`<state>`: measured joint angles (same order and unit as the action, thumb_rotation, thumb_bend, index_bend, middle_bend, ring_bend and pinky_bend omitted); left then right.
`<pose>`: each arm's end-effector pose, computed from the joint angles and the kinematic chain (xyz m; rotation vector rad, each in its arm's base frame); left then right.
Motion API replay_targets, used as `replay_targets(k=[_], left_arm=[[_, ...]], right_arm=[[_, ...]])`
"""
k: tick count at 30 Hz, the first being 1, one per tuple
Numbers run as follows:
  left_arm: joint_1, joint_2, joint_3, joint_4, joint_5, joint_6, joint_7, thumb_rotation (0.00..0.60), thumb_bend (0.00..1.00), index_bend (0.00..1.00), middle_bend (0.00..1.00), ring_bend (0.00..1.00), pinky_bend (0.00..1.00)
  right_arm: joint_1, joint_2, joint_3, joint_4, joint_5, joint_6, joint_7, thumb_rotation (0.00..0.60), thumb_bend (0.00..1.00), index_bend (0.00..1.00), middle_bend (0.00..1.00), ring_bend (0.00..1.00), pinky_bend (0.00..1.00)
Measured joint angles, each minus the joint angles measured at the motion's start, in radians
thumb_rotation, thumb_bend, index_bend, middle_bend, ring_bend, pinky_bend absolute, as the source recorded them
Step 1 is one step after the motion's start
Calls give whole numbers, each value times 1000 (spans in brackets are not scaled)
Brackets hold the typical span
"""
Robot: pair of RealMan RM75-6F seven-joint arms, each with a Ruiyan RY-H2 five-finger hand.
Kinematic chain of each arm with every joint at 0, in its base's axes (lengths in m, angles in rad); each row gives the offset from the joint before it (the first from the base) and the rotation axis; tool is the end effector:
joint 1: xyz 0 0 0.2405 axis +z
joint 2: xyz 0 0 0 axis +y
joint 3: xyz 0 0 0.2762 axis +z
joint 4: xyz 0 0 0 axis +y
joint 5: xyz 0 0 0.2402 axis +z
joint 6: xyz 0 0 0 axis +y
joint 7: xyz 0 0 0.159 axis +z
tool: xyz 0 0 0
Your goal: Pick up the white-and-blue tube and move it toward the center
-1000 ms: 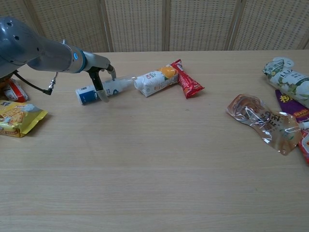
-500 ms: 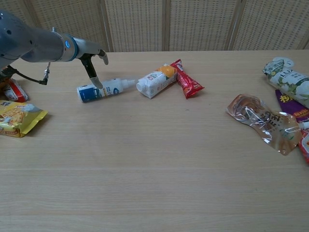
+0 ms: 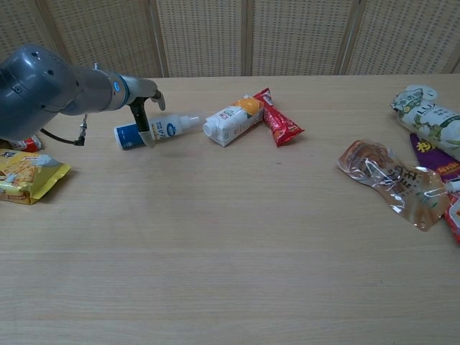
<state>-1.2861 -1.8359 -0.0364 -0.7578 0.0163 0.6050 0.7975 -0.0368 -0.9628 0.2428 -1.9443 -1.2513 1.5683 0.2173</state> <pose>-0.1428 0.5178 -0.1013 -1.7241 -1.0229 -0.3440 -0.3137 -0.1934 0.2115 0.8555 -1.1142 1.1794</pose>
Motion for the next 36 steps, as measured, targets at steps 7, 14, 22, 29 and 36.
replay_targets(k=[7,14,22,29,36], left_arm=[[7,-60,-43,72,-3,-15,62,600,77,168,0,0,0],[16,-114,-93,140,27,-26,82,600,67,244,0,0,230],[33,-155,-130,198,77,-20,124,600,66,356,127,186,572],[47,-180,-164,226,127,-14,159,600,68,457,252,350,665],[60,-197,-186,242,198,-4,168,600,67,666,486,534,772]], right_arm=[[2,3,-4,2,-1,-12,11,600,235,52,0,0,0],[2,9,-6,1,0,-18,26,600,236,53,0,0,0],[2,13,-8,1,-3,-23,36,600,236,54,0,0,0],[2,16,-9,0,-3,-23,44,600,237,59,0,0,0],[1,19,-10,-2,-6,-25,53,600,236,60,0,0,0]])
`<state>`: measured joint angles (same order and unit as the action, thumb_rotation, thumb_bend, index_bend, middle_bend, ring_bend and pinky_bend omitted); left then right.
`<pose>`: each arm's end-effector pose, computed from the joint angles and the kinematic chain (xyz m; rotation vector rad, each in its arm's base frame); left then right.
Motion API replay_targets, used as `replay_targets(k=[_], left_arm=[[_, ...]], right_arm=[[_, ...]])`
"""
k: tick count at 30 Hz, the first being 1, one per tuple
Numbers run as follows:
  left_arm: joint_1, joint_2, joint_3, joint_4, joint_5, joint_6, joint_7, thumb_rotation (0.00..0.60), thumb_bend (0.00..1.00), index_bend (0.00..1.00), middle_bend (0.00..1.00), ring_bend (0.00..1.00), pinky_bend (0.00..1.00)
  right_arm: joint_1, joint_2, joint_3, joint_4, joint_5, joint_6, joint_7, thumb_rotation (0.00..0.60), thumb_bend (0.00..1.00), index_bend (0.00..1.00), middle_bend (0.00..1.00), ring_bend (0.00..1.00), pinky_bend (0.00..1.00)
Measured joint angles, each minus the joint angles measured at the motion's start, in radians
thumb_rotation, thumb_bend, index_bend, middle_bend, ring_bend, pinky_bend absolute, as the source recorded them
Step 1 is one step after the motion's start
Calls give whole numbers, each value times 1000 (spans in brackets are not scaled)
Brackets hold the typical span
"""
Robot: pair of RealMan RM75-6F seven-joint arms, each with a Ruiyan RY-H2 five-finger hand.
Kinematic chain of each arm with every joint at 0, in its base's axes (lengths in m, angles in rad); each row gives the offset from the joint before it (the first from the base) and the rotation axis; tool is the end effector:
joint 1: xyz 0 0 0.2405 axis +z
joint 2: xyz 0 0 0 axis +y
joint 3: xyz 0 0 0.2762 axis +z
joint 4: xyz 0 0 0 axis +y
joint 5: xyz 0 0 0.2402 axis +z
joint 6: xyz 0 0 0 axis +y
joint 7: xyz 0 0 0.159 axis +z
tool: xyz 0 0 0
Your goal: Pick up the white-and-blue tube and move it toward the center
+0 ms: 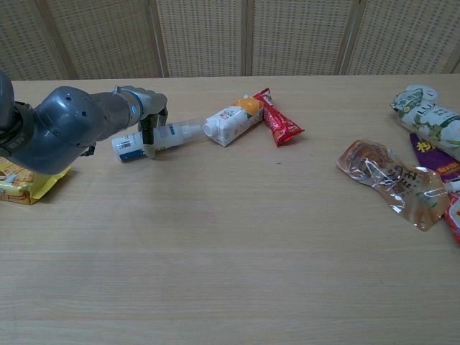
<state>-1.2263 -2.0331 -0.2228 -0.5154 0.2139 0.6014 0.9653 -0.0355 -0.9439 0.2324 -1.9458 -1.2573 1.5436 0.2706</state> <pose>-0.1395 0.5138 -0.1353 -1.7382 -0.8682 -0.3018 -0.3148 -0.1926 0.2115 0.8601 -1.1579 1.1976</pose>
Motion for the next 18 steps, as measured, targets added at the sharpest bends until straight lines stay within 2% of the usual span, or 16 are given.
replay_targets(k=[2,9,18], left_arm=[[4,-4,-7,3,24,4,-3,600,67,692,528,559,776],[16,0,-47,-6,98,26,-36,600,68,706,562,593,794],[34,56,-90,-87,153,75,-63,600,69,713,563,604,801]], right_arm=[[0,2,-1,-1,-2,-1,4,600,236,61,0,0,0],[1,3,-2,0,0,-3,7,600,236,61,0,0,0],[1,2,-4,-5,-4,0,2,600,238,61,0,0,0]])
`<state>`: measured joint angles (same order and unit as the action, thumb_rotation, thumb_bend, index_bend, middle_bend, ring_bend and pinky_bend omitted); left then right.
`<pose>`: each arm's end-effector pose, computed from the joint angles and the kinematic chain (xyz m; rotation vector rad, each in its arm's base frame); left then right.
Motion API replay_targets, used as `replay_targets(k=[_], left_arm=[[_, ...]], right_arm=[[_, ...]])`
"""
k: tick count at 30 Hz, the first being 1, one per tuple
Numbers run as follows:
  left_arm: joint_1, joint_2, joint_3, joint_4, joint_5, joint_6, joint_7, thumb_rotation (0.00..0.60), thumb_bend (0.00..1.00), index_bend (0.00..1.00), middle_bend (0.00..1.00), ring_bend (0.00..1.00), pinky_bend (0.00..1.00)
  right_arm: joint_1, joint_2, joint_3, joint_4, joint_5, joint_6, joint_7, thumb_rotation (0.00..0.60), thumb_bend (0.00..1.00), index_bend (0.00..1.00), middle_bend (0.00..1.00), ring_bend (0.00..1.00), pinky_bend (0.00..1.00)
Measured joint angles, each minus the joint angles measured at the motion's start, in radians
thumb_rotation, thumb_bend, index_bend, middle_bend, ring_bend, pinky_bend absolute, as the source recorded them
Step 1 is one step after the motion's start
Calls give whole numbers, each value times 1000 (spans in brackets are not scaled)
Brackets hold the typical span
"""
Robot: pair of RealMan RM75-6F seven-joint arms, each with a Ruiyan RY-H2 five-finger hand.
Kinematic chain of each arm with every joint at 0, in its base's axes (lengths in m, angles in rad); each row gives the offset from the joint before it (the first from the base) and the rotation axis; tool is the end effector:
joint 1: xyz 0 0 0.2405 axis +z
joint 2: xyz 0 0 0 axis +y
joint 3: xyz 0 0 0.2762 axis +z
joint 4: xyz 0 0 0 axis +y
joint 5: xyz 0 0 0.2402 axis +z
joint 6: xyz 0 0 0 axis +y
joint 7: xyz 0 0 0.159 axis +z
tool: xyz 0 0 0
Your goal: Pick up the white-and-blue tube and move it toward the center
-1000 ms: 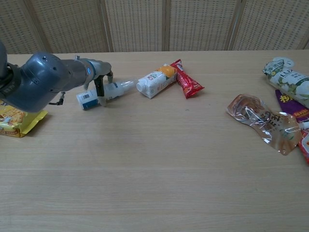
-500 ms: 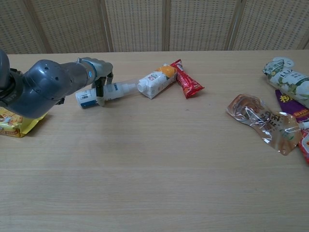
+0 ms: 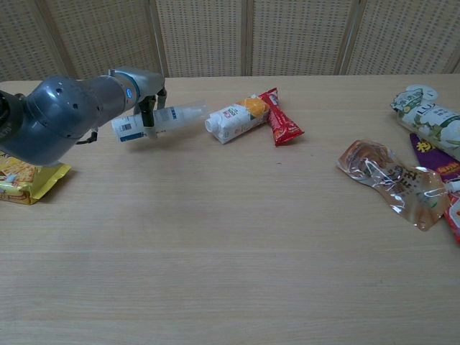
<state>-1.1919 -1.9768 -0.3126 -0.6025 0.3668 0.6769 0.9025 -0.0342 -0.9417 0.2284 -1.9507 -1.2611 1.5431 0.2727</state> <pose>-0.1286 0.5229 -0.1112 -1.6834 -0.8392 -0.4080 -0.3134 -0.1923 0.2108 0.8642 -1.1633 1.2007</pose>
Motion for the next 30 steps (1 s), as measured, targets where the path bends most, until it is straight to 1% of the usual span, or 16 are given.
replay_targets(k=[4,10,16,23,26,30], left_arm=[[10,48,-15,-73,20,37,-9,600,71,713,562,604,801],[28,156,-37,-240,41,116,-10,600,69,723,561,604,801],[50,300,-62,-456,52,212,2,600,69,725,550,604,801],[69,498,-101,-724,60,331,23,600,70,721,543,604,800],[71,572,-115,-809,59,375,38,600,69,716,543,604,800],[65,622,-125,-874,42,417,58,600,69,715,540,604,800]], right_arm=[[1,-1,-2,-3,-4,0,-6,600,236,61,0,0,0],[0,-1,-7,-14,-18,8,-14,600,237,61,0,0,0],[-4,3,-10,-22,-34,16,-9,600,238,61,0,0,0],[-9,11,-16,-34,-58,29,2,600,236,75,0,0,0],[-12,14,-17,-37,-64,33,9,600,235,76,0,0,0],[-13,18,-20,-40,-70,35,17,600,237,76,0,0,0]])
